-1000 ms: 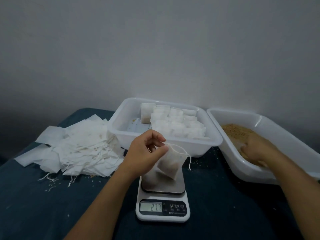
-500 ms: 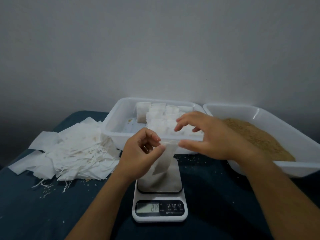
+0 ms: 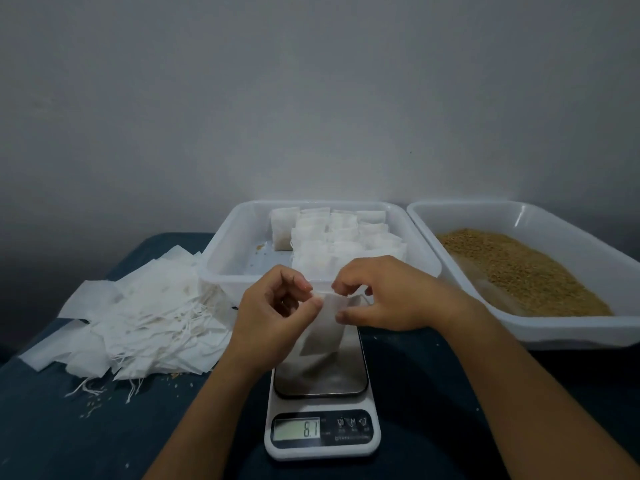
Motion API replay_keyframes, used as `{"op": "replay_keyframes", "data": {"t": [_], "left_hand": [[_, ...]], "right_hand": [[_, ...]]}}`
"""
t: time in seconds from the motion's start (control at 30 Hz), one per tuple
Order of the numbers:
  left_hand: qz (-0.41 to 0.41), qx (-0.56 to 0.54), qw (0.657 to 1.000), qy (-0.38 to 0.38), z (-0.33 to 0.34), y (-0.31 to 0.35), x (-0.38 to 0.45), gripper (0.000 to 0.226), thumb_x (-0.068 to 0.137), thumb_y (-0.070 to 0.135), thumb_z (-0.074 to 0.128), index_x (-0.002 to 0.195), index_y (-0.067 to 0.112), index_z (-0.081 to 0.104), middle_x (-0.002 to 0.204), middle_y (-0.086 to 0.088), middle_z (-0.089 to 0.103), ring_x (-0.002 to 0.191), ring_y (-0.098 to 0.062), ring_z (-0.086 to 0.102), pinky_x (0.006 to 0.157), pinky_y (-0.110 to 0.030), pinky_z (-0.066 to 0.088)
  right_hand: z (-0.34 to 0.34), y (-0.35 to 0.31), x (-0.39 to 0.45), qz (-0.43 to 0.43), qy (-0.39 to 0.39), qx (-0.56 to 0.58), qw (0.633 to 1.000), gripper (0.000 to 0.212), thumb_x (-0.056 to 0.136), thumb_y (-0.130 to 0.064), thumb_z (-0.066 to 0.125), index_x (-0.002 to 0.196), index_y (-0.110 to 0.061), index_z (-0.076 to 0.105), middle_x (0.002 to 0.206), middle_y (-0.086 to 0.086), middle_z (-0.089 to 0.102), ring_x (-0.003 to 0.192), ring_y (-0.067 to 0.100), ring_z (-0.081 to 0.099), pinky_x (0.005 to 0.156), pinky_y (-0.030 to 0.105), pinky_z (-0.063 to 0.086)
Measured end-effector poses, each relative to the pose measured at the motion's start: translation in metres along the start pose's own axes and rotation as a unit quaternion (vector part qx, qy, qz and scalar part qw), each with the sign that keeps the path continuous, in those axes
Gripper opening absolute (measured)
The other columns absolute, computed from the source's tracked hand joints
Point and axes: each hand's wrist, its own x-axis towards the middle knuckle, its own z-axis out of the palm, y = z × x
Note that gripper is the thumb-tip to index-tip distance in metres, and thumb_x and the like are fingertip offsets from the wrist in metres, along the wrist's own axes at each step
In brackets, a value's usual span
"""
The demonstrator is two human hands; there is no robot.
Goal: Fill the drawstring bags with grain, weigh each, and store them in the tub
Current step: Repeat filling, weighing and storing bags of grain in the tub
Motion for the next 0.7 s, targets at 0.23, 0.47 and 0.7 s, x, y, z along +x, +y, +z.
{"op": "replay_keyframes", "data": {"t": [0.23,0.47,0.7], "left_hand": [[-0.007,-0.008,1.000,0.020,0.001,-0.002,0.000,0.017,0.081,0.037,0.079,0.089,0.030,0.066,0.082,-0.002,0.069,0.073,-0.035,0.063,0.064,-0.049,0.056],[-0.005,-0.013,1.000,0.021,0.002,-0.002,-0.001,0.016,0.081,0.034,0.079,0.088,0.029,0.066,0.081,-0.003,0.069,0.071,-0.037,0.062,0.063,-0.046,0.055],[0.005,0.006,1.000,0.026,0.006,-0.003,-0.001,0.015,0.082,0.036,0.077,0.090,0.032,0.066,0.086,0.003,0.070,0.073,-0.018,0.066,0.062,-0.030,0.054]], "right_hand": [[-0.014,0.002,0.000,0.016,0.011,0.056,0.998,0.031,0.083,-0.053,0.082,0.104,-0.046,0.060,0.111,-0.028,0.062,0.104,-0.010,0.062,0.090,0.023,0.055],[-0.013,0.005,-0.002,0.023,-0.022,0.042,0.999,0.020,0.086,-0.048,0.082,0.100,-0.044,0.067,0.107,-0.027,0.066,0.101,-0.011,0.062,0.088,0.024,0.055],[-0.006,-0.001,0.004,0.001,-0.034,0.062,0.997,0.011,0.094,-0.044,0.075,0.098,-0.035,0.079,0.100,-0.016,0.072,0.095,0.002,0.065,0.091,0.038,0.057]]}}
